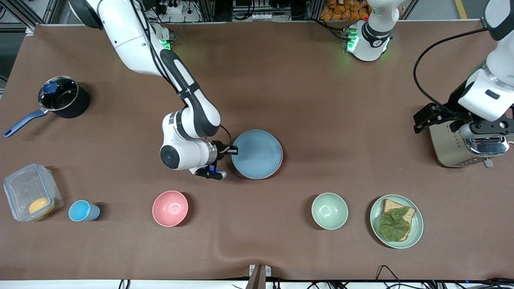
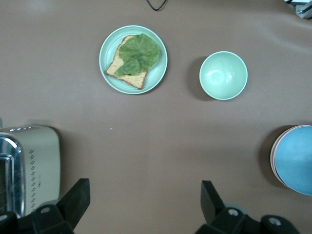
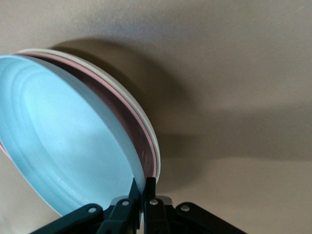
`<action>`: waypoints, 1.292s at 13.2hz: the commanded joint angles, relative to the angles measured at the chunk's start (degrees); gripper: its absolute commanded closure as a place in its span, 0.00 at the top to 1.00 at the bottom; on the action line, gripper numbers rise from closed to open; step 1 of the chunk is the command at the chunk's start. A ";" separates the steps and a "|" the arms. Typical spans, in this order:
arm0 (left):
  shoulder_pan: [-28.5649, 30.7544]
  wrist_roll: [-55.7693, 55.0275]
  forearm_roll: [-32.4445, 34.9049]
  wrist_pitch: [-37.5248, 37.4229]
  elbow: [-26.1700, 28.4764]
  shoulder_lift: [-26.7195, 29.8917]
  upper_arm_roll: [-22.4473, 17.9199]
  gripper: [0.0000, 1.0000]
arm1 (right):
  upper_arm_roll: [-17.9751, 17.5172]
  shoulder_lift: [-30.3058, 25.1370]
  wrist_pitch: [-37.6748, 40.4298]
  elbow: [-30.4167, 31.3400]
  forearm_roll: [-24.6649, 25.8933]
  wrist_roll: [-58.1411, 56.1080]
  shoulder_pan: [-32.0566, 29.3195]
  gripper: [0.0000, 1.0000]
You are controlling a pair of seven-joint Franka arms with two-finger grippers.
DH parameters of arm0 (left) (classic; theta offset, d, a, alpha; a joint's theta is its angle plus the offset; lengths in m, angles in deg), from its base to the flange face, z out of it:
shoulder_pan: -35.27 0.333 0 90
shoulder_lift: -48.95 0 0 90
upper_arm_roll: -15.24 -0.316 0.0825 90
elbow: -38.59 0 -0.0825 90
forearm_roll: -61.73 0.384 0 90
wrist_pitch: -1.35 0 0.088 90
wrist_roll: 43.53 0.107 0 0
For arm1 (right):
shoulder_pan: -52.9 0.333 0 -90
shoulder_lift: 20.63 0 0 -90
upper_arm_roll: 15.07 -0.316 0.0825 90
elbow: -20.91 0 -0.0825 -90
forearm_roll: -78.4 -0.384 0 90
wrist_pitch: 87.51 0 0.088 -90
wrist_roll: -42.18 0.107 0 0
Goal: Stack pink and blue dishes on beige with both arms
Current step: 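Lower the blue plate onto the pink plate and open the right gripper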
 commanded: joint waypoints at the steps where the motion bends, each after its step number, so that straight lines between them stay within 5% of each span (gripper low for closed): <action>1: 1.01 1.09 1.09 -2.60 -0.41 1.67 0.42 1.00 | 0.27 1.07 0.01 -1.64 -1.43 0.54 0.34 0.35; 2: 1.10 1.00 1.09 -3.13 -0.41 1.94 0.51 1.00 | 0.36 0.98 -0.08 -1.64 -1.78 0.54 0.34 0.99; 9: 1.10 1.18 0.03 -6.38 -1.19 4.40 0.15 1.00 | 0.71 -0.95 3.77 -4.98 -0.55 -0.68 -4.66 1.00; 13: 0.93 2.05 -0.49 -7.44 -1.20 4.31 0.07 1.00 | 1.59 -4.02 13.61 -6.47 8.13 -2.08 -12.21 1.00; 14: -0.99 3.01 -1.80 -7.44 -1.20 4.49 -2.28 1.00 | 1.68 -4.90 16.68 -6.47 10.07 -3.40 -14.40 1.00; 17: -17.39 3.38 -1.99 -7.44 -1.20 4.93 -18.87 1.00 | 1.68 -7.36 22.76 -6.47 17.53 -10.68 -21.43 1.00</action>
